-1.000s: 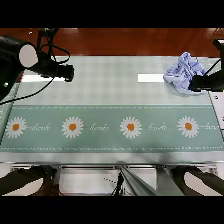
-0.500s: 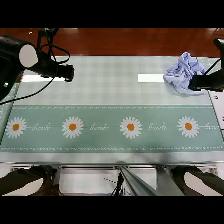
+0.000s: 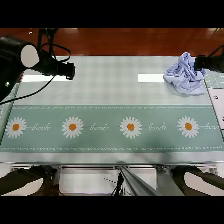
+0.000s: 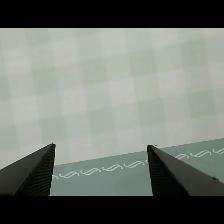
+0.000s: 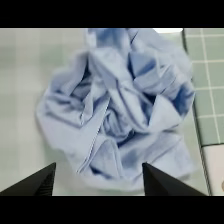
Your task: Fold the shirts.
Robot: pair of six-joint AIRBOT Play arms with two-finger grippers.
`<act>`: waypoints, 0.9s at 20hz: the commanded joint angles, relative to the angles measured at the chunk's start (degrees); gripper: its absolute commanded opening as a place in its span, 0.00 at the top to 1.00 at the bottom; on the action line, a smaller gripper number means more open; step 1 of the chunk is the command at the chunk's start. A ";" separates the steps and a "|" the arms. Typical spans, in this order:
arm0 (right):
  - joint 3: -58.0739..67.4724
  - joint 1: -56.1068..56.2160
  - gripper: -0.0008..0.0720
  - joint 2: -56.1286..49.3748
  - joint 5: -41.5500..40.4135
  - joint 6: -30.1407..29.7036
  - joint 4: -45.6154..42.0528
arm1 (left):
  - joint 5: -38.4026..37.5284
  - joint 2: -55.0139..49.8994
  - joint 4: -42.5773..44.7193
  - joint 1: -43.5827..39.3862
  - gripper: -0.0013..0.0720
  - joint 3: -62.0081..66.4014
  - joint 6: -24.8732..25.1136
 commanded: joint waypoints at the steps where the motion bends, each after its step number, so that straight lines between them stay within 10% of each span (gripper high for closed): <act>1: 0.04 0.04 0.17 -8.00 -11.82 7.76 -4.57 | 1.29 -0.11 0.02 0.00 0.01 -0.02 0.13; 13: 0.04 0.04 0.21 -26.10 -10.80 8.00 1.38 | -4.31 -0.09 0.02 -0.02 0.01 -0.02 0.15; 15: 0.04 0.04 0.90 -25.68 -10.27 8.04 1.42 | -4.24 -0.09 0.02 -0.02 0.01 0.07 0.15; 18: 0.07 0.04 0.95 -20.87 -10.36 6.40 -0.59 | -4.42 0.37 0.02 -0.02 0.01 0.57 0.31</act>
